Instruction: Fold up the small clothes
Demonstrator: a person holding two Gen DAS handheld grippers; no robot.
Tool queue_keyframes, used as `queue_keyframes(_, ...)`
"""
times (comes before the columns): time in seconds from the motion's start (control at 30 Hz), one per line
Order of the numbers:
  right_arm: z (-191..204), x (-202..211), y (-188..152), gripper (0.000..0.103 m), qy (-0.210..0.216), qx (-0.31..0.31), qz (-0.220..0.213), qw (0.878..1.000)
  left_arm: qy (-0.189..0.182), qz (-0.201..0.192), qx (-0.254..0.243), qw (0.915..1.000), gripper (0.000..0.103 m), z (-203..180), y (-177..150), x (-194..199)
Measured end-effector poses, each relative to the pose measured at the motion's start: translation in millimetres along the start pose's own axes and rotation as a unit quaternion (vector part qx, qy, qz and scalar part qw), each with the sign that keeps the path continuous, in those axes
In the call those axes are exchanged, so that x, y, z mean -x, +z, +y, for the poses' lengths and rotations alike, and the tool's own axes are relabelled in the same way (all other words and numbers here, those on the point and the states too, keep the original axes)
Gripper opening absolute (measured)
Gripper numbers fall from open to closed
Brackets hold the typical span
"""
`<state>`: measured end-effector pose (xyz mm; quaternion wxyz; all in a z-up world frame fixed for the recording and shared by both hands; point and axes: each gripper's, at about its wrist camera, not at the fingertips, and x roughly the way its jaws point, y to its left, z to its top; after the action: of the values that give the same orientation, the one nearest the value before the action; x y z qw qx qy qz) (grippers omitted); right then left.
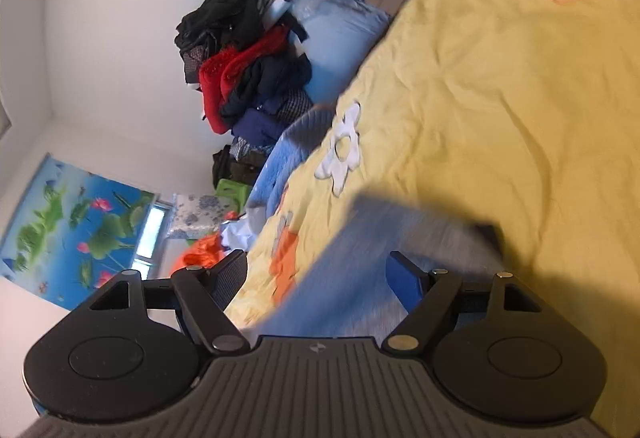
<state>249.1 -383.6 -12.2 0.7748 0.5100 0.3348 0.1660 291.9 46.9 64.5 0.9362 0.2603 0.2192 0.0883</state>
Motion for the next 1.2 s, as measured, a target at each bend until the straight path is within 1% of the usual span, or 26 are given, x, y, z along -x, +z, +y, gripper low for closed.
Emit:
queue_keyframes(0.03,4,5,-7,0.077,-0.012,0.020,0.009,1.000,-0.014,0.001,0.008,0.9999,0.079,5,-5,8)
queue_keyframes(0.1,10,22,-19,0.077,-0.018,0.054,0.013,0.998,-0.037,0.001,0.013,0.9992,0.079,10,-19,28)
queue_keyframes(0.17,15,46,-32,0.077,-0.021,0.069,0.004,0.997,-0.074,0.010,0.051,0.9959,0.079,18,-37,53)
queue_keyframes(0.2,16,61,-39,0.078,-0.025,0.077,-0.006,0.997,-0.101,0.019,0.082,0.9913,0.079,23,-48,69)
queue_keyframes(0.23,17,76,-48,0.078,-0.030,0.085,-0.020,0.996,-0.128,0.028,0.126,0.9833,0.079,30,-61,82)
queue_keyframes(0.3,13,108,-66,0.079,-0.044,0.088,-0.053,0.994,-0.176,0.057,0.219,0.9580,0.079,43,-92,104)
queue_keyframes(0.33,8,123,-76,0.080,-0.050,0.084,-0.069,0.993,-0.195,0.073,0.264,0.9416,0.079,48,-107,111)
queue_keyframes(0.37,2,137,-87,0.083,-0.056,0.075,-0.082,0.992,-0.214,0.088,0.311,0.9218,0.079,53,-122,119)
queue_keyframes(0.4,-5,148,-97,0.083,-0.065,0.067,-0.093,0.991,-0.230,0.100,0.358,0.8997,0.079,57,-138,126)
queue_keyframes(0.47,-19,164,-116,0.083,-0.086,0.048,-0.107,0.989,-0.241,0.119,0.432,0.8610,0.079,60,-164,139)
queue_keyframes(0.5,-25,167,-125,0.083,-0.097,0.041,-0.106,0.989,-0.247,0.125,0.461,0.8433,0.079,61,-174,144)
queue_keyframes(0.53,-29,169,-132,0.083,-0.109,0.037,-0.098,0.988,-0.257,0.132,0.475,0.8311,0.079,58,-180,147)
queue_keyframes(0.6,-33,163,-145,0.083,-0.133,0.045,-0.078,0.987,-0.276,0.141,0.493,0.8135,0.079,51,-188,153)
queue_keyframes(0.63,-33,159,-150,0.083,-0.134,0.054,-0.070,0.987,-0.291,0.143,0.498,0.8044,0.079,46,-190,153)
queue_keyframes(0.67,-29,154,-155,0.084,-0.129,0.066,-0.067,0.987,-0.308,0.147,0.508,0.7905,0.079,41,-190,150)
queue_keyframes(0.7,-27,148,-157,0.085,-0.126,0.072,-0.063,0.987,-0.325,0.149,0.522,0.7745,0.081,36,-189,144)
queue_keyframes(0.73,-25,142,-156,0.085,-0.123,0.074,-0.060,0.988,-0.333,0.138,0.532,0.7664,0.084,32,-190,141)
queue_keyframes(0.77,-24,134,-155,0.085,-0.121,0.072,-0.056,0.988,-0.332,0.132,0.539,0.7625,0.087,30,-188,137)
queue_keyframes(0.9,-13,103,-149,0.084,-0.115,0.074,-0.063,0.989,-0.313,0.132,0.568,0.7498,0.086,29,-179,118)
queue_keyframes(0.97,-6,94,-150,0.083,-0.123,0.084,-0.068,0.987,-0.306,0.136,0.569,0.7508,0.085,28,-176,116)
queue_keyframes(1.0,-4,92,-150,0.082,-0.121,0.084,-0.068,0.987,-0.301,0.137,0.568,0.7531,0.078,27,-176,118)
queue_keyframes(1.03,-4,92,-152,0.081,-0.112,0.079,-0.069,0.988,-0.299,0.137,0.567,0.7555,0.075,26,-177,120)
queue_keyframes(1.07,-6,91,-153,0.078,-0.101,0.070,-0.068,0.990,-0.298,0.136,0.566,0.7569,0.067,25,-179,122)
queue_keyframes(1.1,-10,90,-153,0.076,-0.095,0.057,-0.068,0.992,-0.294,0.133,0.567,0.7580,0.064,24,-182,124)
queue_keyframes(1.17,-13,89,-153,0.069,-0.092,0.055,-0.078,0.991,-0.293,0.131,0.573,0.7542,0.064,25,-183,121)
queue_keyframes(1.2,-13,87,-153,0.067,-0.092,0.057,-0.079,0.991,-0.291,0.132,0.574,0.7538,0.064,24,-181,119)
